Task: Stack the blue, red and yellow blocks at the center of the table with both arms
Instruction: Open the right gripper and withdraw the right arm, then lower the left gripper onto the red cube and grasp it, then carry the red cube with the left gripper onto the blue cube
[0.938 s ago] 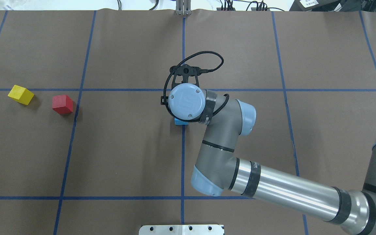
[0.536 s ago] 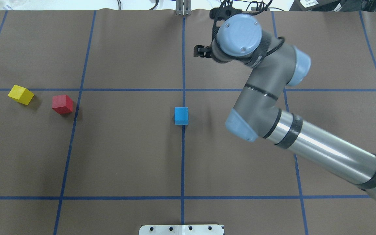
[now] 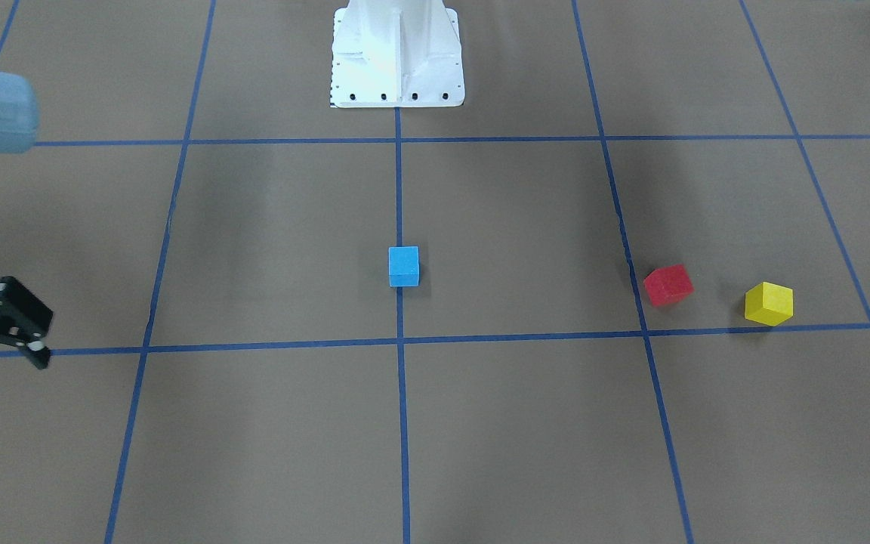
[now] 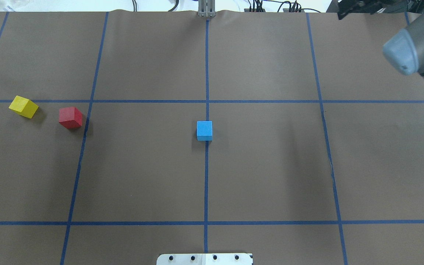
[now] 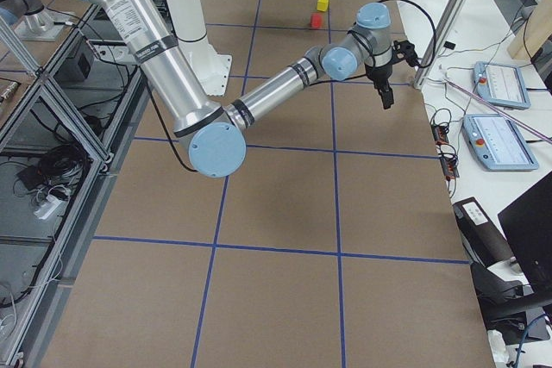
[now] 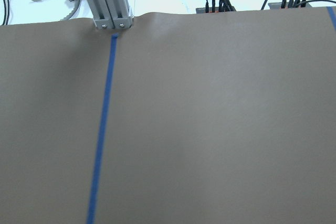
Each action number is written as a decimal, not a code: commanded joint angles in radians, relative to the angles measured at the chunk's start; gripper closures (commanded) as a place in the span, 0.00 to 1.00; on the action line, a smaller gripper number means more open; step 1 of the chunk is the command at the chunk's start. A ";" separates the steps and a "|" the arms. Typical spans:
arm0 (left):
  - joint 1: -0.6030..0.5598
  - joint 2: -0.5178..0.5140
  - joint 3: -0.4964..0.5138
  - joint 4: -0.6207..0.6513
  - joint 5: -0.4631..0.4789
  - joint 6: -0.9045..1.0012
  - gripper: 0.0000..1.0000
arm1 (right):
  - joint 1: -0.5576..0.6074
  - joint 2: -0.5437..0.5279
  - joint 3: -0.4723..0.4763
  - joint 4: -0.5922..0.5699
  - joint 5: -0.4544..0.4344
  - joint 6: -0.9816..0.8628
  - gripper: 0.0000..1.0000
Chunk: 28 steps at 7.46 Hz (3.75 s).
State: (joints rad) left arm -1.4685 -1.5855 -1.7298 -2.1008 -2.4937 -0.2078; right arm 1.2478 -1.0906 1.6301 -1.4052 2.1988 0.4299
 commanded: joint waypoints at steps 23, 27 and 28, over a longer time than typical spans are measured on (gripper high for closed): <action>0.844 -0.897 0.160 0.684 0.608 -0.898 1.00 | 0.332 -0.420 -0.007 -0.001 0.133 -0.453 0.00; 0.924 -0.913 0.247 0.600 0.674 -0.937 1.00 | 0.291 -0.420 -0.002 -0.127 0.088 -0.480 0.00; 0.925 -0.913 0.295 0.544 0.693 -0.937 1.00 | 0.291 -0.439 0.005 -0.120 0.090 -0.481 0.00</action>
State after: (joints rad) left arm -0.5493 -2.4992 -1.4905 -1.4900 -1.8199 -1.1424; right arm 1.5495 -1.5106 1.6304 -1.5171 2.2905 -0.0477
